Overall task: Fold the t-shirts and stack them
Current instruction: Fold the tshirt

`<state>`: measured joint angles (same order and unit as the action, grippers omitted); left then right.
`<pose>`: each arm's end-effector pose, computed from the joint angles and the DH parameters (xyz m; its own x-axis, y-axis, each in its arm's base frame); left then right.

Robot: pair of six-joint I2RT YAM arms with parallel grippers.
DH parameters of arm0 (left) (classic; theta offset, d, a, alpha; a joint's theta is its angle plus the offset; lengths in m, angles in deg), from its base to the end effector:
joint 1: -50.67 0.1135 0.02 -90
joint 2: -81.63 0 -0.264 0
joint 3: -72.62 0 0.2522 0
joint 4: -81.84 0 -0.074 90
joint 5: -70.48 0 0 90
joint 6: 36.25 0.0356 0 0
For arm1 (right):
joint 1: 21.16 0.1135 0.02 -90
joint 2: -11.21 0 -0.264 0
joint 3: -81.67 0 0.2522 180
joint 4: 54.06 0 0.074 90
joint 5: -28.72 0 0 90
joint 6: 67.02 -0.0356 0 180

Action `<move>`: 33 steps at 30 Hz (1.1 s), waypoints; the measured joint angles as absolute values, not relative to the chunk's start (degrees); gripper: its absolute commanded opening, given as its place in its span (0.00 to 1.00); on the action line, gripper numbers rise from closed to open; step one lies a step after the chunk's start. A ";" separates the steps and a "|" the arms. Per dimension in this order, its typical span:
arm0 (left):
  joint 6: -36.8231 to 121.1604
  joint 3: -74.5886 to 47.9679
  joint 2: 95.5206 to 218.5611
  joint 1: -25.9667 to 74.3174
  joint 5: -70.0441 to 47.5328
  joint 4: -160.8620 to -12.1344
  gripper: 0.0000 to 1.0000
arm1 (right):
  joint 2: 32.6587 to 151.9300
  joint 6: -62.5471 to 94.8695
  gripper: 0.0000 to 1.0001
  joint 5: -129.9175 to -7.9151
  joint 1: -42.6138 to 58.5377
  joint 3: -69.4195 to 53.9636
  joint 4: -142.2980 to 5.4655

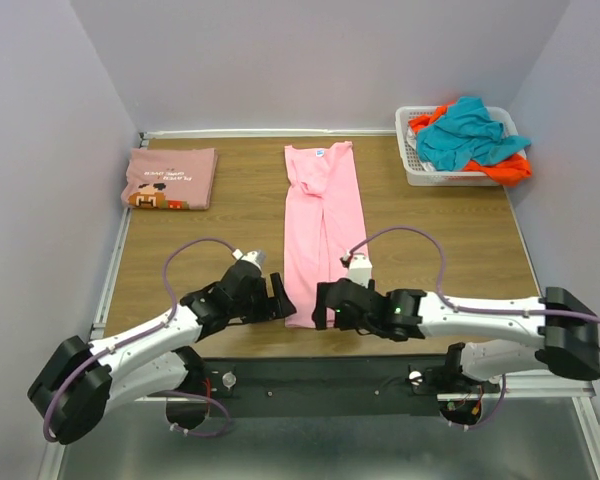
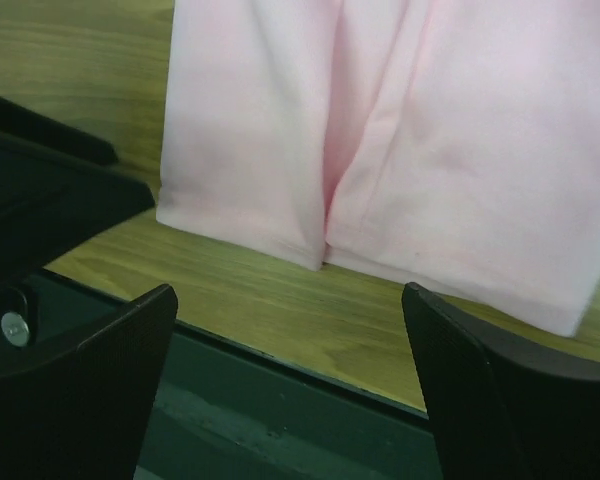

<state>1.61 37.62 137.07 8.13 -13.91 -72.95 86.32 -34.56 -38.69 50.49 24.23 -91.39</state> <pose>0.1325 -0.1263 0.1646 -0.8944 -0.2457 -0.3738 0.0279 0.8034 -0.5948 0.0929 0.2366 0.2045 -0.8193 0.0044 -0.5733 -0.2155 0.9243 0.3151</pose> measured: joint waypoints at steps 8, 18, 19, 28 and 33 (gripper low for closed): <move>-3.83 40.79 137.95 4.35 -13.04 -75.86 0.57 | 69.71 -35.48 0.99 -36.28 44.29 34.65 -92.05; -5.71 40.90 142.65 3.43 -13.01 -78.94 0.22 | 69.10 -33.49 0.67 -40.59 32.66 39.85 -93.08; -5.76 40.88 143.11 3.37 -12.99 -79.14 0.20 | 69.78 -33.10 0.64 -40.96 32.37 39.94 -93.19; -5.69 39.42 146.67 2.16 -12.75 -80.30 0.00 | 71.83 -32.53 0.42 -47.28 31.70 41.75 -93.14; -5.91 39.40 146.80 1.97 -12.75 -80.45 0.00 | 71.68 -32.51 0.33 -48.11 31.65 43.13 -92.66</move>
<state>-5.91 39.40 146.80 1.97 -12.75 -80.45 71.68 -32.51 -48.11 31.65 43.13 -92.66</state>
